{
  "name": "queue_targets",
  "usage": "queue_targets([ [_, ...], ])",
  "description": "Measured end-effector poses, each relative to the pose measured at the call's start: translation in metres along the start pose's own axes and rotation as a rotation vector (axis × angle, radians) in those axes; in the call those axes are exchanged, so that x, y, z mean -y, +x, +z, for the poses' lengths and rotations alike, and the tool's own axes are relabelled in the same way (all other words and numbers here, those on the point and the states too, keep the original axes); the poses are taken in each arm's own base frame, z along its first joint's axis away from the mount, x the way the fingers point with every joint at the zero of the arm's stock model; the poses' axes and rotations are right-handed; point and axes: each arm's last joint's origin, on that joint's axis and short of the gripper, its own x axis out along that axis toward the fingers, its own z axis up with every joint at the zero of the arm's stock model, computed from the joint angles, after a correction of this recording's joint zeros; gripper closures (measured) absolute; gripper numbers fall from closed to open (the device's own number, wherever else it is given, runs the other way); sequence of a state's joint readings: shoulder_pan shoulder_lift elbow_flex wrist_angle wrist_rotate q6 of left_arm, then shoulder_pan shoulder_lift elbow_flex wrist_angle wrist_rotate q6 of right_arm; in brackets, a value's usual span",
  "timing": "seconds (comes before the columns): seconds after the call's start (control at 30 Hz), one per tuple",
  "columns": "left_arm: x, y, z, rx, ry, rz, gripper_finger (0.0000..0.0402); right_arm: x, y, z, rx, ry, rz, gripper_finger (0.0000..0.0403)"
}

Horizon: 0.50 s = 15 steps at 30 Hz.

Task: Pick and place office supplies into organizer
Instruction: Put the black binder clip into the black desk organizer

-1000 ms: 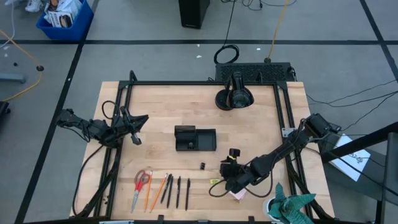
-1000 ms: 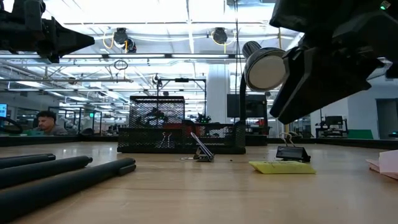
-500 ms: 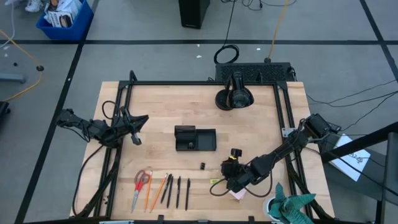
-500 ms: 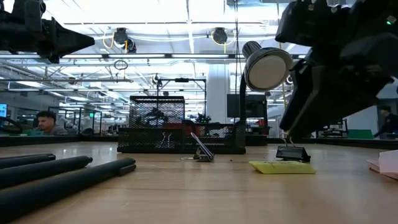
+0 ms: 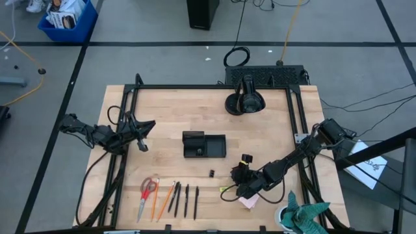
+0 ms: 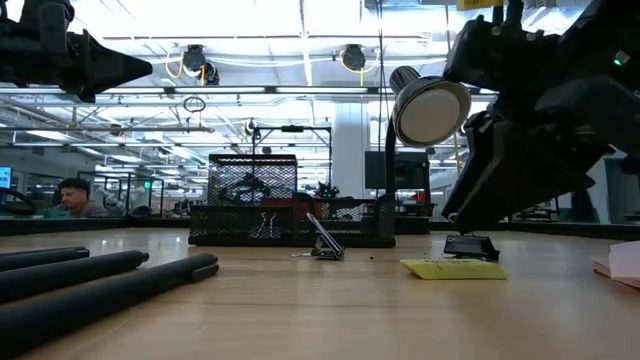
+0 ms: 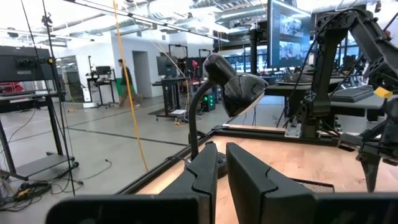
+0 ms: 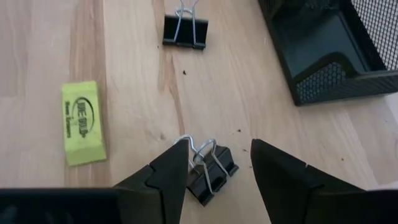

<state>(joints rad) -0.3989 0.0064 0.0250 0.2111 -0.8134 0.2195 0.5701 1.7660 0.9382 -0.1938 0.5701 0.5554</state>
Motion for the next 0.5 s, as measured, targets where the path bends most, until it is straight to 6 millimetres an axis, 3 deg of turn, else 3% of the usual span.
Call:
queue_targets([
  [0.2, 0.0, 0.0, 0.0, 0.0, 0.001, -0.001, 0.036, 0.0005, 0.0004, -0.0014, -0.005, -0.002, -0.001, 0.0249],
  [0.5, 0.0, 0.0, 0.0, 0.0, 0.0, 0.0, 0.036, 0.0019, 0.0017, -0.0007, -0.019, 0.011, 0.014, 0.0312],
])
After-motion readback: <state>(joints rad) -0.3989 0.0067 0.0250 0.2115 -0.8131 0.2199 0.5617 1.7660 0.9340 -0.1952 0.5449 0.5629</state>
